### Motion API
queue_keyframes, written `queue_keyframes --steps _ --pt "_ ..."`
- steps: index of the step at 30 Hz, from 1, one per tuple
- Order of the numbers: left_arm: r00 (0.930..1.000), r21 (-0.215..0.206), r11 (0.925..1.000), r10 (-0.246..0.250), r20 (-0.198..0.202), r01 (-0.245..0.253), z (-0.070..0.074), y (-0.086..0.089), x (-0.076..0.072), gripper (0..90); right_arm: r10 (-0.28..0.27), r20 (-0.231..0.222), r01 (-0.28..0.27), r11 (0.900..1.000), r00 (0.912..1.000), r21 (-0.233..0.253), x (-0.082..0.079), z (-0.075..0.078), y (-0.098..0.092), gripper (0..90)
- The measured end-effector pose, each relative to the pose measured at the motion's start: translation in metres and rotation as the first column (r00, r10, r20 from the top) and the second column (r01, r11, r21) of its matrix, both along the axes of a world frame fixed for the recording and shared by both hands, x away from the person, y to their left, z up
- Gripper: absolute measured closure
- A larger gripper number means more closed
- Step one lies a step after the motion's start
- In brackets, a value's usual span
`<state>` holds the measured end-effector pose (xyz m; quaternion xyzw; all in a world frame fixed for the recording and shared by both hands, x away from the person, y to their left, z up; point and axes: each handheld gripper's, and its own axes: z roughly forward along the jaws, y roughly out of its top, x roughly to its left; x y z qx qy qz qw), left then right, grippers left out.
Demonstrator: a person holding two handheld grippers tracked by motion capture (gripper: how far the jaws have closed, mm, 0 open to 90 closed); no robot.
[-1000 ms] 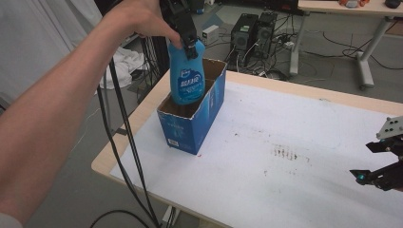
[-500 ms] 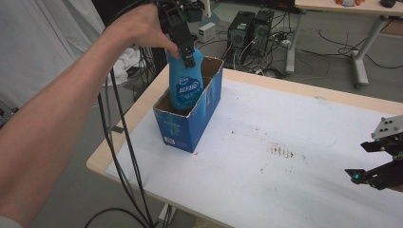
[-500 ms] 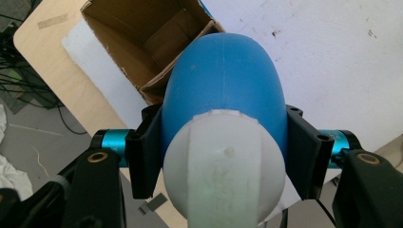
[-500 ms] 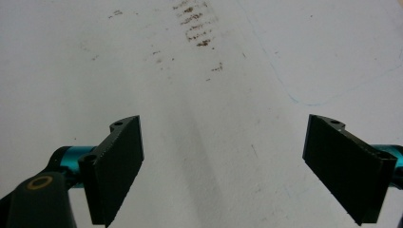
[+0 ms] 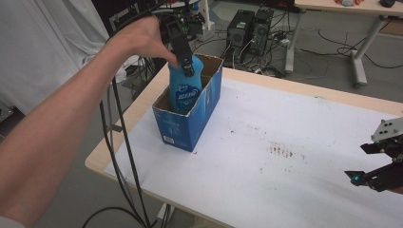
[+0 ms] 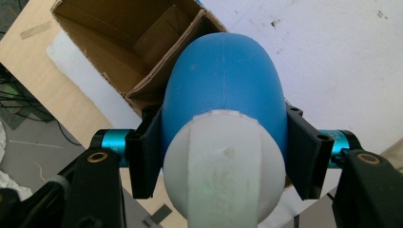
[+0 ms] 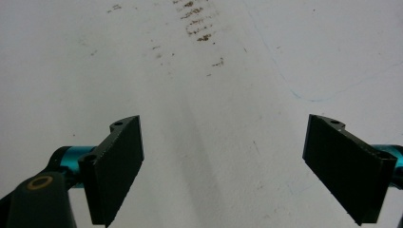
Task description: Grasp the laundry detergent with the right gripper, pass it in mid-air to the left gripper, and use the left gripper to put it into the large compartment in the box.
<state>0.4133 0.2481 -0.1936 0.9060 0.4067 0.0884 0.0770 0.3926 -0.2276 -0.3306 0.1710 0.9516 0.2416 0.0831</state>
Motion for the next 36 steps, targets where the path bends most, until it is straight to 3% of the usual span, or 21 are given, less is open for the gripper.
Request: queue_keyframes --steps 10,17,36 --pt "0.9995 -0.011 0.9995 -0.031 -0.013 0.030 -0.021 0.004 0.001 38.5 -0.001 -0.007 0.001 1.000 1.0000 -0.006 -0.001 -0.002 -0.001 12.7" --pt "0.9961 0.007 0.9962 -0.087 -0.016 0.087 -0.034 0.006 0.001 38.4 -0.006 -0.013 0.006 1.000 0.9999 -0.007 -0.001 -0.005 -0.002 12.7" --pt "0.9755 0.023 0.9754 -0.219 -0.023 0.219 -0.057 0.010 -0.001 38.3 -0.016 -0.018 0.015 1.000 0.9997 -0.015 -0.002 -0.008 -0.004 12.7"
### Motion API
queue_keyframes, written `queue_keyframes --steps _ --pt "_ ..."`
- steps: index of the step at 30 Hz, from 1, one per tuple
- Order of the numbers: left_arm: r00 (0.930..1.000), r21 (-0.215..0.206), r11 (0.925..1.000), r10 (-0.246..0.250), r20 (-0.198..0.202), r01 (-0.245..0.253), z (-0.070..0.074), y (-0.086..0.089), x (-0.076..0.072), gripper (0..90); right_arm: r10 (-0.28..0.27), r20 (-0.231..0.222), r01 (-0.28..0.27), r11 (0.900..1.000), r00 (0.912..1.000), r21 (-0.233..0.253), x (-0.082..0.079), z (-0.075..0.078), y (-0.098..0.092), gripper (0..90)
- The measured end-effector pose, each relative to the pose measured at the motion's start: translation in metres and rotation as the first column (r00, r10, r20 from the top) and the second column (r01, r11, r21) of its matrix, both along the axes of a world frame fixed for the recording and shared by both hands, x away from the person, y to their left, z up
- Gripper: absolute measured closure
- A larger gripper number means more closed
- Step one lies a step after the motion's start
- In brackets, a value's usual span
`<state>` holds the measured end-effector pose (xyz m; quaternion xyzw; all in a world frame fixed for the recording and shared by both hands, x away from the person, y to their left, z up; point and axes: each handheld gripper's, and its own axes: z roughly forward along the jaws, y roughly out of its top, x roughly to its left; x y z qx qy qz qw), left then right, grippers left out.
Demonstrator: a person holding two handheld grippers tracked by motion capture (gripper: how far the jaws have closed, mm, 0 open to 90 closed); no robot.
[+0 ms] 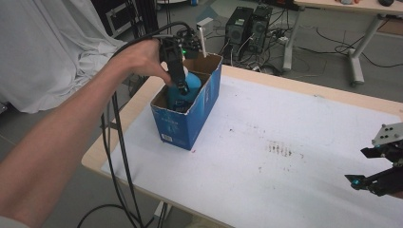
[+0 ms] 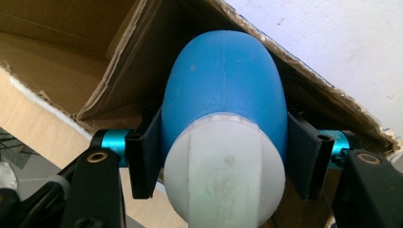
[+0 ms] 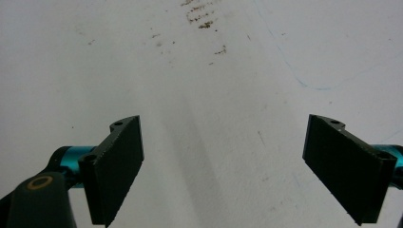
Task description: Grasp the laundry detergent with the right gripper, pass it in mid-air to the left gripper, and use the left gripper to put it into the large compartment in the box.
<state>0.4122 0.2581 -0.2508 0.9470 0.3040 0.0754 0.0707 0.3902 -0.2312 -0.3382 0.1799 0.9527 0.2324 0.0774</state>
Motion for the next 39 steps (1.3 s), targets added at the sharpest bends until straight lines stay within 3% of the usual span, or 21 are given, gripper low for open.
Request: queue_keyframes --steps 12,21,30,39 --pt "0.9976 0.032 0.9971 -0.069 -0.004 0.069 -0.010 -0.003 -0.001 38.4 0.000 0.002 0.000 1.000 1.0000 -0.003 -0.001 -0.001 0.000 12.7" --pt "0.9938 0.030 0.9934 -0.111 0.005 0.110 -0.016 0.000 -0.002 38.3 -0.007 0.003 0.007 1.000 1.0000 -0.003 -0.002 -0.003 -0.004 12.7" --pt "0.9931 0.030 0.9927 -0.117 -0.006 0.117 -0.024 0.004 -0.003 38.3 -0.008 0.001 0.008 1.000 1.0000 -0.005 -0.003 -0.003 -0.003 12.6" --pt "0.9926 0.024 0.9924 -0.121 0.007 0.121 -0.026 0.002 -0.004 38.2 -0.005 -0.002 0.005 1.000 1.0000 -0.007 -0.004 -0.004 0.000 12.7"
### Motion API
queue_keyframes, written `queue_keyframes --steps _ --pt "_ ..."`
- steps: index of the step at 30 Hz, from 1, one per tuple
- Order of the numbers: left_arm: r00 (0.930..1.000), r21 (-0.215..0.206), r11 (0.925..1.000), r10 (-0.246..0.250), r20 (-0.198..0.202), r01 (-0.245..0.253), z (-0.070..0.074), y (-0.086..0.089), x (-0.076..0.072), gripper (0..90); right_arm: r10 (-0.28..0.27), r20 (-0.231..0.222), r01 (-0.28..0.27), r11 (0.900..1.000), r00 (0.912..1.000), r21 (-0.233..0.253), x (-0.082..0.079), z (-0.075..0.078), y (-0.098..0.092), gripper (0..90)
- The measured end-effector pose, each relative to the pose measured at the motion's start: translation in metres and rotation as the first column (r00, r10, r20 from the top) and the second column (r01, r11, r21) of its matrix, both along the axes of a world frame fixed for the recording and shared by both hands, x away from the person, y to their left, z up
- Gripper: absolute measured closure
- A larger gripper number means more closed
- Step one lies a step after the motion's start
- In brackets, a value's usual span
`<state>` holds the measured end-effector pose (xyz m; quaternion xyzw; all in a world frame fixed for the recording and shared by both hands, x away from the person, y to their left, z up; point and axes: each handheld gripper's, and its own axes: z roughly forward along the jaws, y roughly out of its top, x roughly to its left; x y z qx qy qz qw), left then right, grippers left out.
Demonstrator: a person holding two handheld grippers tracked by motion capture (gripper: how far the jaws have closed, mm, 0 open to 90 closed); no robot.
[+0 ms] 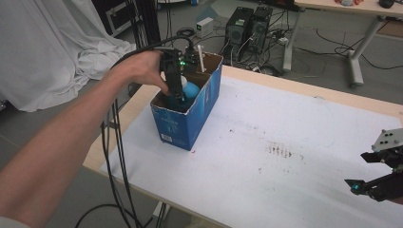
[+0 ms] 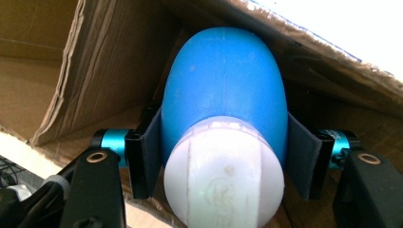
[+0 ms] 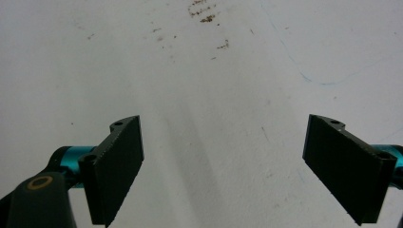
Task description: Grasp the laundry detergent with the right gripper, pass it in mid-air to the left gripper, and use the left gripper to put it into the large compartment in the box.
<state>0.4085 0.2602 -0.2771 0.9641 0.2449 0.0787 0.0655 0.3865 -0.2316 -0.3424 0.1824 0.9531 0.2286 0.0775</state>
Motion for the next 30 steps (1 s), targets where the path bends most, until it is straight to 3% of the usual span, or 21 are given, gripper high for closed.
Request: queue_keyframes --steps 4,20,30 --pt "1.0000 0.021 0.9998 -0.004 0.002 0.004 0.0003 -0.0044 -0.0002 38.2 0.004 0.001 -0.004 1.000 1.0000 0.002 -0.0011 -0.0009 -0.0003 12.7" --pt "1.0000 0.026 0.9996 0.007 0.000 -0.007 -0.0008 -0.0039 0.0011 37.6 -0.001 -0.001 0.001 1.000 1.0000 0.009 -0.0023 -0.0009 -0.0021 12.7" --pt "0.9999 0.023 0.9997 0.010 -0.003 -0.009 -0.0044 -0.0056 0.0042 29.9 0.005 0.001 -0.005 1.000 1.0000 0.001 -0.0034 -0.0011 -0.0013 12.7"
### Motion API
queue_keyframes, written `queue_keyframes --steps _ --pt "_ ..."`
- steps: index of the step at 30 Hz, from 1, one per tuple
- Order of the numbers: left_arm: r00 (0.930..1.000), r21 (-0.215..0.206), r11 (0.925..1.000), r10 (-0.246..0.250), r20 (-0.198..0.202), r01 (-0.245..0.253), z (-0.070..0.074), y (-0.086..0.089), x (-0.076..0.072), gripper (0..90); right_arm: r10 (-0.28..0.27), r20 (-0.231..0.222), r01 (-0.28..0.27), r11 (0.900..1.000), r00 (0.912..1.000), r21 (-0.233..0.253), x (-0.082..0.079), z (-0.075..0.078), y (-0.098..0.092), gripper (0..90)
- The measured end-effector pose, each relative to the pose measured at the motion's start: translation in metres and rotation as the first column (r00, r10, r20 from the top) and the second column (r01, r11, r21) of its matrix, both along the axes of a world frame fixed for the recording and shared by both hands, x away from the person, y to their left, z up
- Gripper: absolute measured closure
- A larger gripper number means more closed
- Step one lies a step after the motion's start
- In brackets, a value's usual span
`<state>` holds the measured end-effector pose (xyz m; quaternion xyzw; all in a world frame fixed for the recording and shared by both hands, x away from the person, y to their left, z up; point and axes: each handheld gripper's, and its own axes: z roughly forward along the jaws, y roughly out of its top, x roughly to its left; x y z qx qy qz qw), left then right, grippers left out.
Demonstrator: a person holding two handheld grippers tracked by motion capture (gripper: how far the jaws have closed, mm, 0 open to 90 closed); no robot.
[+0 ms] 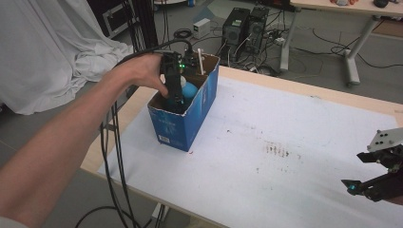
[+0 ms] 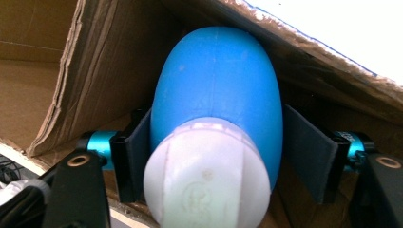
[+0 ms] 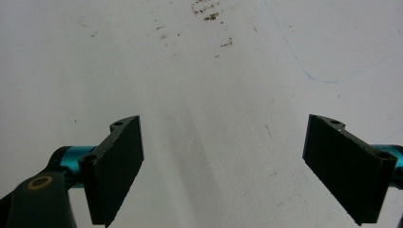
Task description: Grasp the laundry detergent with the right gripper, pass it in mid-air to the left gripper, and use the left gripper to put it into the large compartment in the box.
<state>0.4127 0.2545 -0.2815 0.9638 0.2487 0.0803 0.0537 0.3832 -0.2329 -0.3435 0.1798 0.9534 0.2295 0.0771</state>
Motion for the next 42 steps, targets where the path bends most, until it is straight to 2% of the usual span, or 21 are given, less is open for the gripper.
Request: queue_keyframes --steps 9,15,27,39,42 --pt "0.9999 -0.011 0.9999 0.010 0.006 -0.010 0.000 0.002 0.002 28.5 0.002 -0.002 -0.002 1.000 1.0000 -0.002 0.000 0.000 0.001 12.6" --pt "0.9999 -0.015 0.9999 0.006 0.009 -0.006 0.006 0.002 0.003 28.5 0.006 -0.001 -0.006 1.000 1.0000 -0.001 0.000 0.000 0.001 12.7" --pt "0.9989 -0.015 0.9996 0.023 0.040 -0.023 0.012 0.004 0.003 27.2 0.001 0.007 -0.001 1.000 1.0000 0.000 -0.003 0.002 -0.001 12.7" --pt "0.9961 -0.004 0.9997 0.026 0.085 -0.026 0.038 0.002 0.000 26.0 0.000 0.011 0.000 1.000 0.9999 0.001 -0.004 0.004 -0.003 12.7" --pt "0.9963 -0.002 0.9999 0.017 0.084 -0.017 0.044 0.000 -0.001 24.7 -0.007 0.009 0.007 1.000 0.9999 0.003 -0.005 0.004 -0.003 12.7"
